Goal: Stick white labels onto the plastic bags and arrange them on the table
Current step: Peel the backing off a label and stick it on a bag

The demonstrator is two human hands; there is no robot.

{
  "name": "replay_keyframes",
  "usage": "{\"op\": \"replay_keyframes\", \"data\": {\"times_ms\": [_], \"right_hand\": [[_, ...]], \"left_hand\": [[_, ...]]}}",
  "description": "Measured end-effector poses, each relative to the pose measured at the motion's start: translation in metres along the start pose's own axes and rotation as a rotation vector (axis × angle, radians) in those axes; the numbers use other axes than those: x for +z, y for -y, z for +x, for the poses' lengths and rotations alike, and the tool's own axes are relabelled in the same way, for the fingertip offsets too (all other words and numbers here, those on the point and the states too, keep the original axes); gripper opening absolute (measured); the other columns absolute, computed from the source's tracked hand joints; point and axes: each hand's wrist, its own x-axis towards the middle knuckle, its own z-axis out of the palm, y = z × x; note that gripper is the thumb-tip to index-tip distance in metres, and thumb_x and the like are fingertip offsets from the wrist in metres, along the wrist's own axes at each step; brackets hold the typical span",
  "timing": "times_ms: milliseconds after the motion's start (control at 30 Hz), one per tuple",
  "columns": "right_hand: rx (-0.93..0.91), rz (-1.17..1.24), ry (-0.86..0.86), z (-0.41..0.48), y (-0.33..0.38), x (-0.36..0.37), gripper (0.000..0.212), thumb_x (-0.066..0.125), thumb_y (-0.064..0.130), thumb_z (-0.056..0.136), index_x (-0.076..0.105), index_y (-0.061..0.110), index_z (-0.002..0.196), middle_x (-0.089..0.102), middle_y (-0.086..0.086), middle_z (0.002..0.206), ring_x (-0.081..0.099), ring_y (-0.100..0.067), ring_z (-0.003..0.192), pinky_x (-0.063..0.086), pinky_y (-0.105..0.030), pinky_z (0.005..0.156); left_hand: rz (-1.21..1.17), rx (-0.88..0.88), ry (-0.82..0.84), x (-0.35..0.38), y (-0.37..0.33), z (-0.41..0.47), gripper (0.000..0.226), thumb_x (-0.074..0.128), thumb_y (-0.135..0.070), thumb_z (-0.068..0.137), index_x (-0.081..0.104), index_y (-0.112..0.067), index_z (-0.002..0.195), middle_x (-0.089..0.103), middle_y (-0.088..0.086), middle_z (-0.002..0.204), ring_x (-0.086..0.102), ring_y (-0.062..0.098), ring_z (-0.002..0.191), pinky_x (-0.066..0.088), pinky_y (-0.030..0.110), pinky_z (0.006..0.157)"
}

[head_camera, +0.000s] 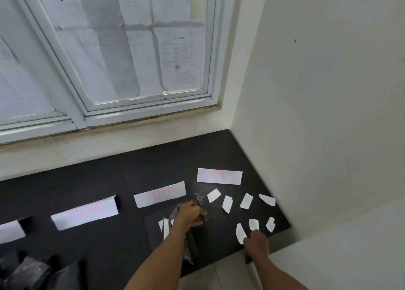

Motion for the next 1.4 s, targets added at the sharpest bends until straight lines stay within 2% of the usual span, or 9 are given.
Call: {"op": "replay_keyframes", "data": {"times_ms": [167, 400, 533, 600, 767, 867, 1033, 1233, 1400], "right_hand": [[0.004, 0.087, 0.025, 0.006, 0.001, 0.002, 0.039, 0.053, 0.024, 0.091, 0.055, -0.003, 0.120, 0.061, -0.019, 0.122, 0.057, -0.034, 0.114, 0.043, -0.029, 0.092], [0.066, 0.114, -0.004, 0.007, 0.007, 0.000, 0.031, 0.055, 0.016, 0.086, 0.057, 0.002, 0.113, 0.063, -0.019, 0.118, 0.058, -0.034, 0.113, 0.047, -0.033, 0.091], [0.086, 0.249, -0.074, 0.001, 0.017, -0.002, 0.043, 0.057, 0.022, 0.085, 0.052, 0.009, 0.127, 0.061, -0.016, 0.121, 0.056, -0.035, 0.114, 0.045, -0.036, 0.095], [0.064, 0.312, -0.110, -0.005, 0.035, -0.003, 0.040, 0.057, 0.018, 0.084, 0.059, 0.009, 0.123, 0.063, -0.014, 0.121, 0.057, -0.034, 0.113, 0.044, -0.035, 0.093], [-0.158, 0.530, -0.085, -0.035, 0.118, -0.011, 0.016, 0.071, 0.024, 0.081, 0.075, 0.010, 0.088, 0.073, -0.008, 0.091, 0.066, -0.026, 0.089, 0.044, -0.026, 0.074], [-0.338, 0.599, -0.061, -0.069, 0.171, -0.009, 0.018, 0.071, 0.028, 0.083, 0.073, 0.009, 0.082, 0.069, -0.001, 0.077, 0.064, -0.017, 0.078, 0.039, -0.022, 0.062], [-0.528, 0.504, -0.086, -0.121, 0.223, 0.007, 0.019, 0.069, 0.036, 0.084, 0.071, 0.016, 0.083, 0.066, 0.007, 0.076, 0.058, -0.009, 0.072, 0.033, -0.012, 0.054], [-0.564, 0.373, -0.136, -0.158, 0.238, 0.027, 0.019, 0.068, 0.034, 0.085, 0.072, 0.016, 0.085, 0.071, 0.002, 0.084, 0.055, -0.008, 0.070, 0.033, -0.015, 0.053], [-0.641, 0.365, -0.103, -0.174, 0.244, 0.039, 0.014, 0.072, 0.029, 0.082, 0.072, 0.015, 0.085, 0.072, 0.001, 0.083, 0.059, -0.008, 0.071, 0.034, -0.011, 0.053]], "left_hand": [[0.008, 0.001, -0.020, 0.007, -0.006, 0.006, 0.026, 0.062, 0.008, 0.082, 0.057, -0.007, 0.103, 0.069, 0.012, 0.100, 0.069, 0.023, 0.084, 0.056, 0.030, 0.066], [-0.005, 0.019, -0.043, 0.003, -0.013, 0.003, 0.023, 0.061, 0.008, 0.082, 0.059, -0.007, 0.100, 0.069, 0.010, 0.092, 0.068, 0.022, 0.082, 0.056, 0.030, 0.066], [-0.031, 0.039, -0.057, -0.006, -0.016, -0.004, 0.024, 0.060, 0.011, 0.082, 0.058, -0.004, 0.101, 0.067, 0.012, 0.095, 0.067, 0.022, 0.081, 0.055, 0.027, 0.062], [-0.050, 0.065, -0.074, -0.014, -0.017, -0.008, 0.024, 0.061, 0.011, 0.082, 0.057, -0.001, 0.102, 0.065, 0.015, 0.096, 0.066, 0.023, 0.081, 0.056, 0.028, 0.061], [-0.151, 0.155, -0.109, -0.041, -0.024, -0.021, 0.031, 0.058, 0.015, 0.083, 0.061, -0.011, 0.100, 0.067, 0.016, 0.097, 0.067, 0.027, 0.084, 0.059, 0.030, 0.059], [-0.153, 0.205, -0.093, -0.062, -0.033, -0.032, 0.032, 0.054, 0.014, 0.083, 0.064, -0.008, 0.104, 0.069, 0.017, 0.096, 0.068, 0.031, 0.087, 0.059, 0.038, 0.072], [-0.181, 0.235, -0.095, -0.099, -0.048, -0.061, 0.028, 0.051, 0.009, 0.083, 0.064, -0.009, 0.101, 0.067, 0.014, 0.095, 0.066, 0.025, 0.079, 0.054, 0.032, 0.063], [-0.193, 0.282, -0.078, -0.138, -0.042, -0.087, 0.029, 0.050, 0.008, 0.082, 0.064, -0.010, 0.101, 0.068, 0.015, 0.096, 0.068, 0.025, 0.081, 0.056, 0.038, 0.080], [-0.246, 0.279, -0.057, -0.158, -0.032, -0.103, 0.018, 0.055, -0.002, 0.083, 0.064, -0.012, 0.096, 0.069, 0.015, 0.097, 0.067, 0.026, 0.084, 0.055, 0.039, 0.082]]}}
